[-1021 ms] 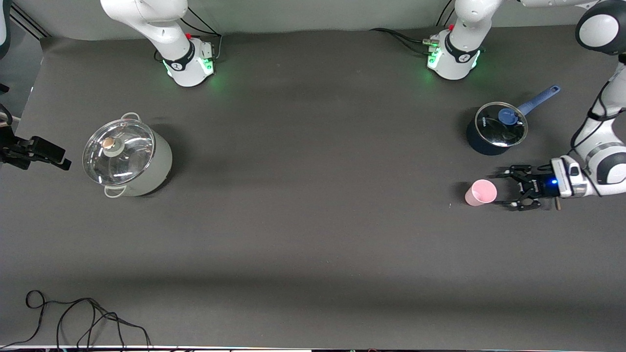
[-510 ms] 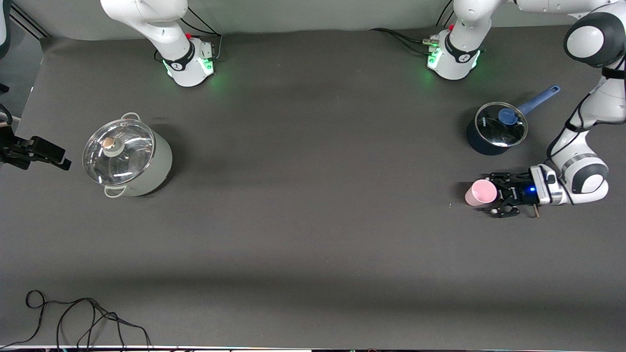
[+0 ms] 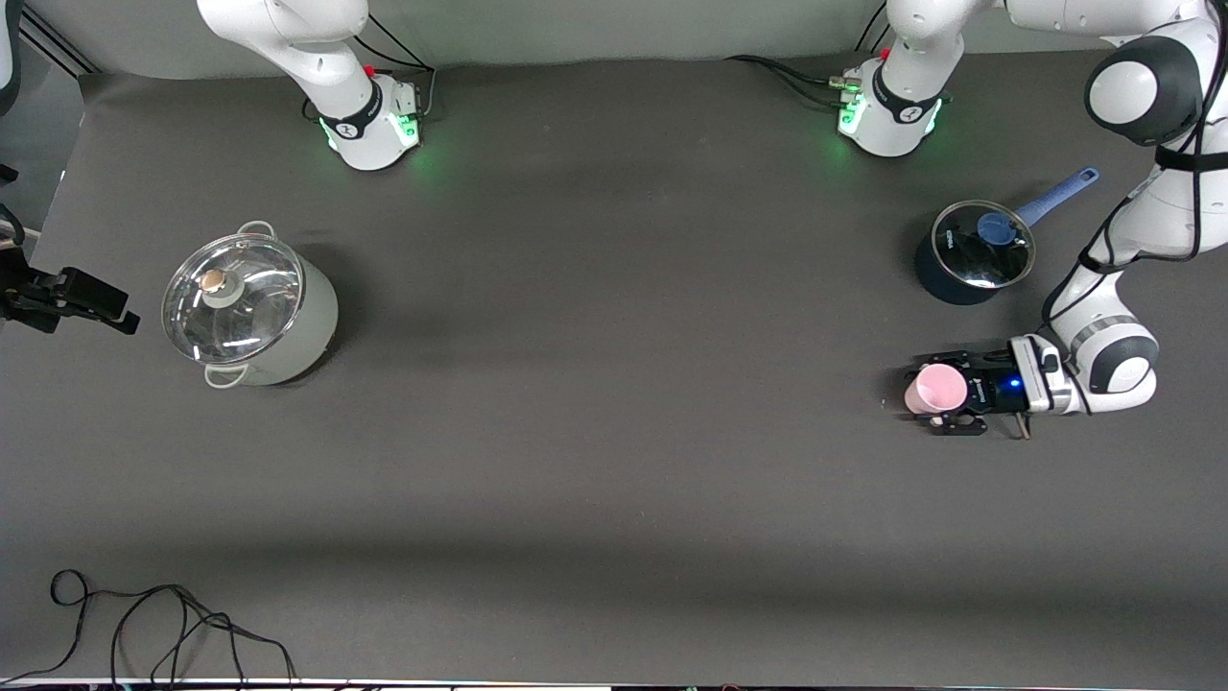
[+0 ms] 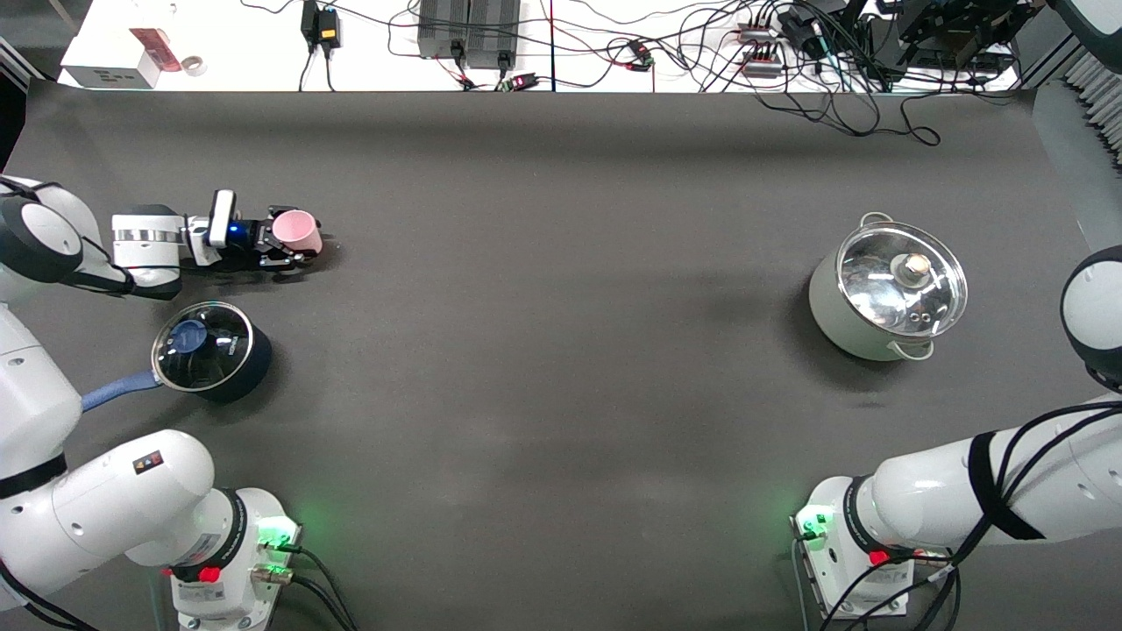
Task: Transfer pink cup from left to right arm
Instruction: 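Close the left gripper on the pink cup and lift it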
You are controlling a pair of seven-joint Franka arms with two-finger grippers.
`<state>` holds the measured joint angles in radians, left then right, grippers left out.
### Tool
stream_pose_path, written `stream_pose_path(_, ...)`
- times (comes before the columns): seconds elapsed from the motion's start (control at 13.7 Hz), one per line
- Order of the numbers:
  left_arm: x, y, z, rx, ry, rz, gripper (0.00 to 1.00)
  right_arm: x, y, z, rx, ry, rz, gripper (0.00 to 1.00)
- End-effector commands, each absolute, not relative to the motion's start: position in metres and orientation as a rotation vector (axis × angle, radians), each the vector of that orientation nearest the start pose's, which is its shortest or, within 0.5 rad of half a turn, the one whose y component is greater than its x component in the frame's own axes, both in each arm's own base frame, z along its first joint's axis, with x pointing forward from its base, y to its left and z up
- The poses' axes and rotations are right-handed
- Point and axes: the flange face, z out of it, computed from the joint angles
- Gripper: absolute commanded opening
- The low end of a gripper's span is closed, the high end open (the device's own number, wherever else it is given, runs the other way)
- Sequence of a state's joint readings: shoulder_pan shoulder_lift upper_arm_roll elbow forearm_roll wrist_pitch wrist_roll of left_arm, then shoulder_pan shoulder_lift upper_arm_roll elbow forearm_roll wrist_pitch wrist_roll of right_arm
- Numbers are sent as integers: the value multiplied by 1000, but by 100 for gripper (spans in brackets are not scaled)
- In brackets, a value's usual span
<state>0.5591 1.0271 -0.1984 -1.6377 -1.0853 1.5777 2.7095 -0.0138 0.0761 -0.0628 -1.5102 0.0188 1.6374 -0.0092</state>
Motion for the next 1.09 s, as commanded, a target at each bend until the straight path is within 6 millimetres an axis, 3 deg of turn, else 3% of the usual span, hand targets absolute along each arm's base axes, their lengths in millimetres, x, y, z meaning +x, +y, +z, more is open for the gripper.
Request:
stream_pose_path(0.0, 577, 97, 46, 1210, -1323, 1278, 0, 581, -41, 618, -3136, 111, -75, 100)
stream_pose_path(0.15, 589, 66, 51, 1167, -1346, 1275, 0, 582, -41, 617, -3136, 111, -75, 100)
stream_pose_path(0.44, 627, -47, 72, 1110, -1338, 1334, 0, 582, -40, 619, -3129, 189, -80, 100)
stream_pose_path(0.66, 651, -142, 91, 1128, -1321, 1413, 0, 580, -38, 625, -3068, 592, -94, 100)
stream_pose_path(0.88, 668, -210, 116, 1191, -1317, 1482, 0, 575, -37, 631, -2908, 1026, -47, 100)
stream_pose_path(1.02, 672, -252, 133, 1268, -1313, 1501, 0, 576, -27, 634, -2834, 1183, -45, 100)
